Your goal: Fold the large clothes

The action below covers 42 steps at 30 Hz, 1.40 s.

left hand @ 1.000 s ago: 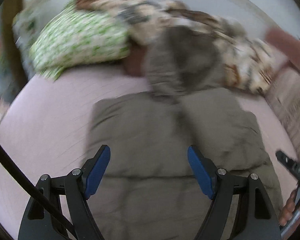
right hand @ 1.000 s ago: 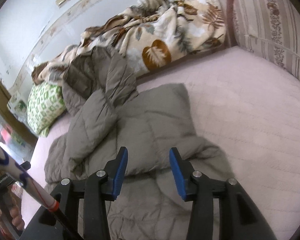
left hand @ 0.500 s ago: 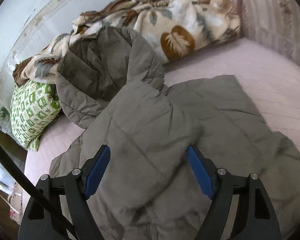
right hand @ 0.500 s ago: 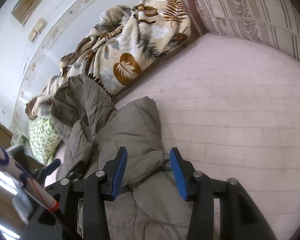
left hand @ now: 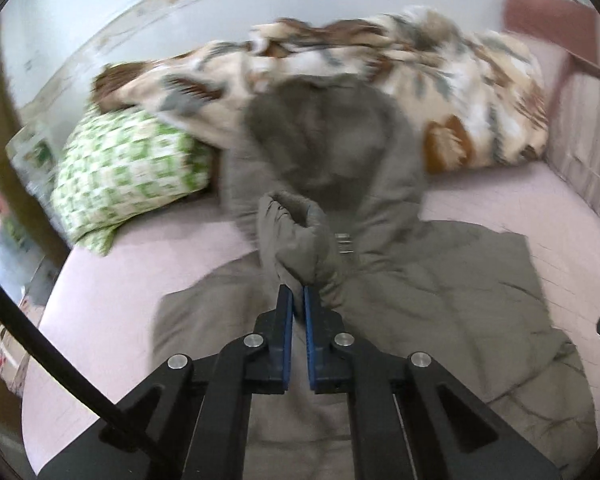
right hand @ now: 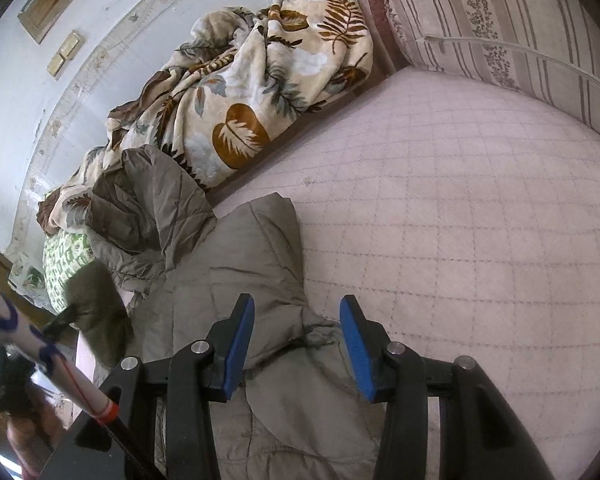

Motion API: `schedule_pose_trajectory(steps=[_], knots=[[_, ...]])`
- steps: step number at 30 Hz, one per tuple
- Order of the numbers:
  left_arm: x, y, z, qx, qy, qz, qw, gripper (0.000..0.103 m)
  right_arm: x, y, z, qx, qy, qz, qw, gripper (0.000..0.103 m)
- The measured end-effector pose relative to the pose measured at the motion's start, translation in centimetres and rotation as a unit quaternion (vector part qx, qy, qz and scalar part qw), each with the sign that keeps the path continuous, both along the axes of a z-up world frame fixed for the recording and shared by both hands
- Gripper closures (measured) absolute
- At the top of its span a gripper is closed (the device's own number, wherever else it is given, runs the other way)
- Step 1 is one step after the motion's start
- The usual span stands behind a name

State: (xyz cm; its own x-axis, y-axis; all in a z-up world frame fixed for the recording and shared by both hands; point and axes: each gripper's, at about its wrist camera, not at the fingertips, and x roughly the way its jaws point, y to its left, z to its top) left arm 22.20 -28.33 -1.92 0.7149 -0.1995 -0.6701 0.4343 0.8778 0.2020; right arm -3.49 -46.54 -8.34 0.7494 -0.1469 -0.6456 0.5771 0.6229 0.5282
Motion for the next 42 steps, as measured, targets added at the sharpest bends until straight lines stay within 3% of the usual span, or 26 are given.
schedule_pose_trajectory(steps=[4, 9, 12, 16, 20, 21, 23, 24, 25, 27, 33, 34, 35, 37, 42], knots=[[1.5, 4.2, -1.3, 0.001, 0.015, 0.048, 0.9987, 0.097, 0.6, 0.6, -0.2, -0.004, 0.008, 0.006, 1.000, 0.054], [4.6, 8.7, -6.7, 0.006, 0.093, 0.099, 0.9907, 0.097, 1.5, 1.6, -0.6, -0.013, 0.021, 0.019, 1.000, 0.054], [5.2, 9.7, -8.9, 0.009, 0.116, 0.119, 0.9861, 0.097, 2.2, 2.1, -1.2, -0.015, 0.035, 0.026, 0.999, 0.054], [5.6, 11.1, -9.5, 0.018, 0.110, 0.143, 0.9835, 0.100, 2.8, 2.4, -1.4, -0.020, 0.042, 0.034, 0.998, 0.054], [6.2, 14.4, -8.4, -0.012, 0.114, 0.169, 0.9789, 0.100, 3.0, 2.5, -1.5, -0.024, 0.044, 0.038, 0.998, 0.054], [6.4, 15.0, -8.0, -0.026, 0.117, 0.171, 0.9779, 0.098, 3.0, 2.5, -1.5, -0.023, 0.045, 0.038, 0.998, 0.054], [6.7, 16.8, -7.0, -0.081, 0.135, 0.166, 0.9734, 0.077, 3.0, 2.4, -1.6, -0.018, 0.043, 0.039, 0.998, 0.054], [6.9, 17.4, -6.6, -0.111, 0.146, 0.164, 0.9693, 0.058, 3.0, 2.4, -1.6, -0.016, 0.043, 0.039, 0.998, 0.054], [7.0, 17.6, -6.3, -0.129, 0.149, 0.164, 0.9665, 0.049, 3.0, 2.4, -1.6, -0.017, 0.042, 0.038, 0.998, 0.054], [7.5, 17.7, -6.1, -0.165, 0.163, 0.160, 0.9595, 0.048, 2.9, 2.6, -1.5, -0.019, 0.041, 0.038, 0.998, 0.054], [8.6, 13.1, -7.9, -0.149, 0.215, 0.116, 0.9581, 0.050, 3.5, 3.4, -1.5, -0.033, 0.051, 0.046, 0.997, 0.054], [8.5, 12.5, -8.1, -0.130, 0.219, 0.114, 0.9603, 0.068, 3.6, 3.5, -1.6, -0.034, 0.054, 0.048, 0.997, 0.054], [8.1, 12.1, -8.2, -0.107, 0.214, 0.122, 0.9633, 0.074, 3.8, 3.5, -1.7, -0.034, 0.057, 0.050, 0.997, 0.054], [7.4, 12.6, -7.9, -0.110, 0.217, 0.126, 0.9617, 0.078, 3.9, 3.5, -1.9, -0.034, 0.060, 0.051, 0.996, 0.054], [5.3, 15.5, -7.4, -0.125, 0.230, 0.148, 0.9537, 0.074, 4.0, 3.5, -2.0, -0.034, 0.062, 0.055, 0.996, 0.054]])
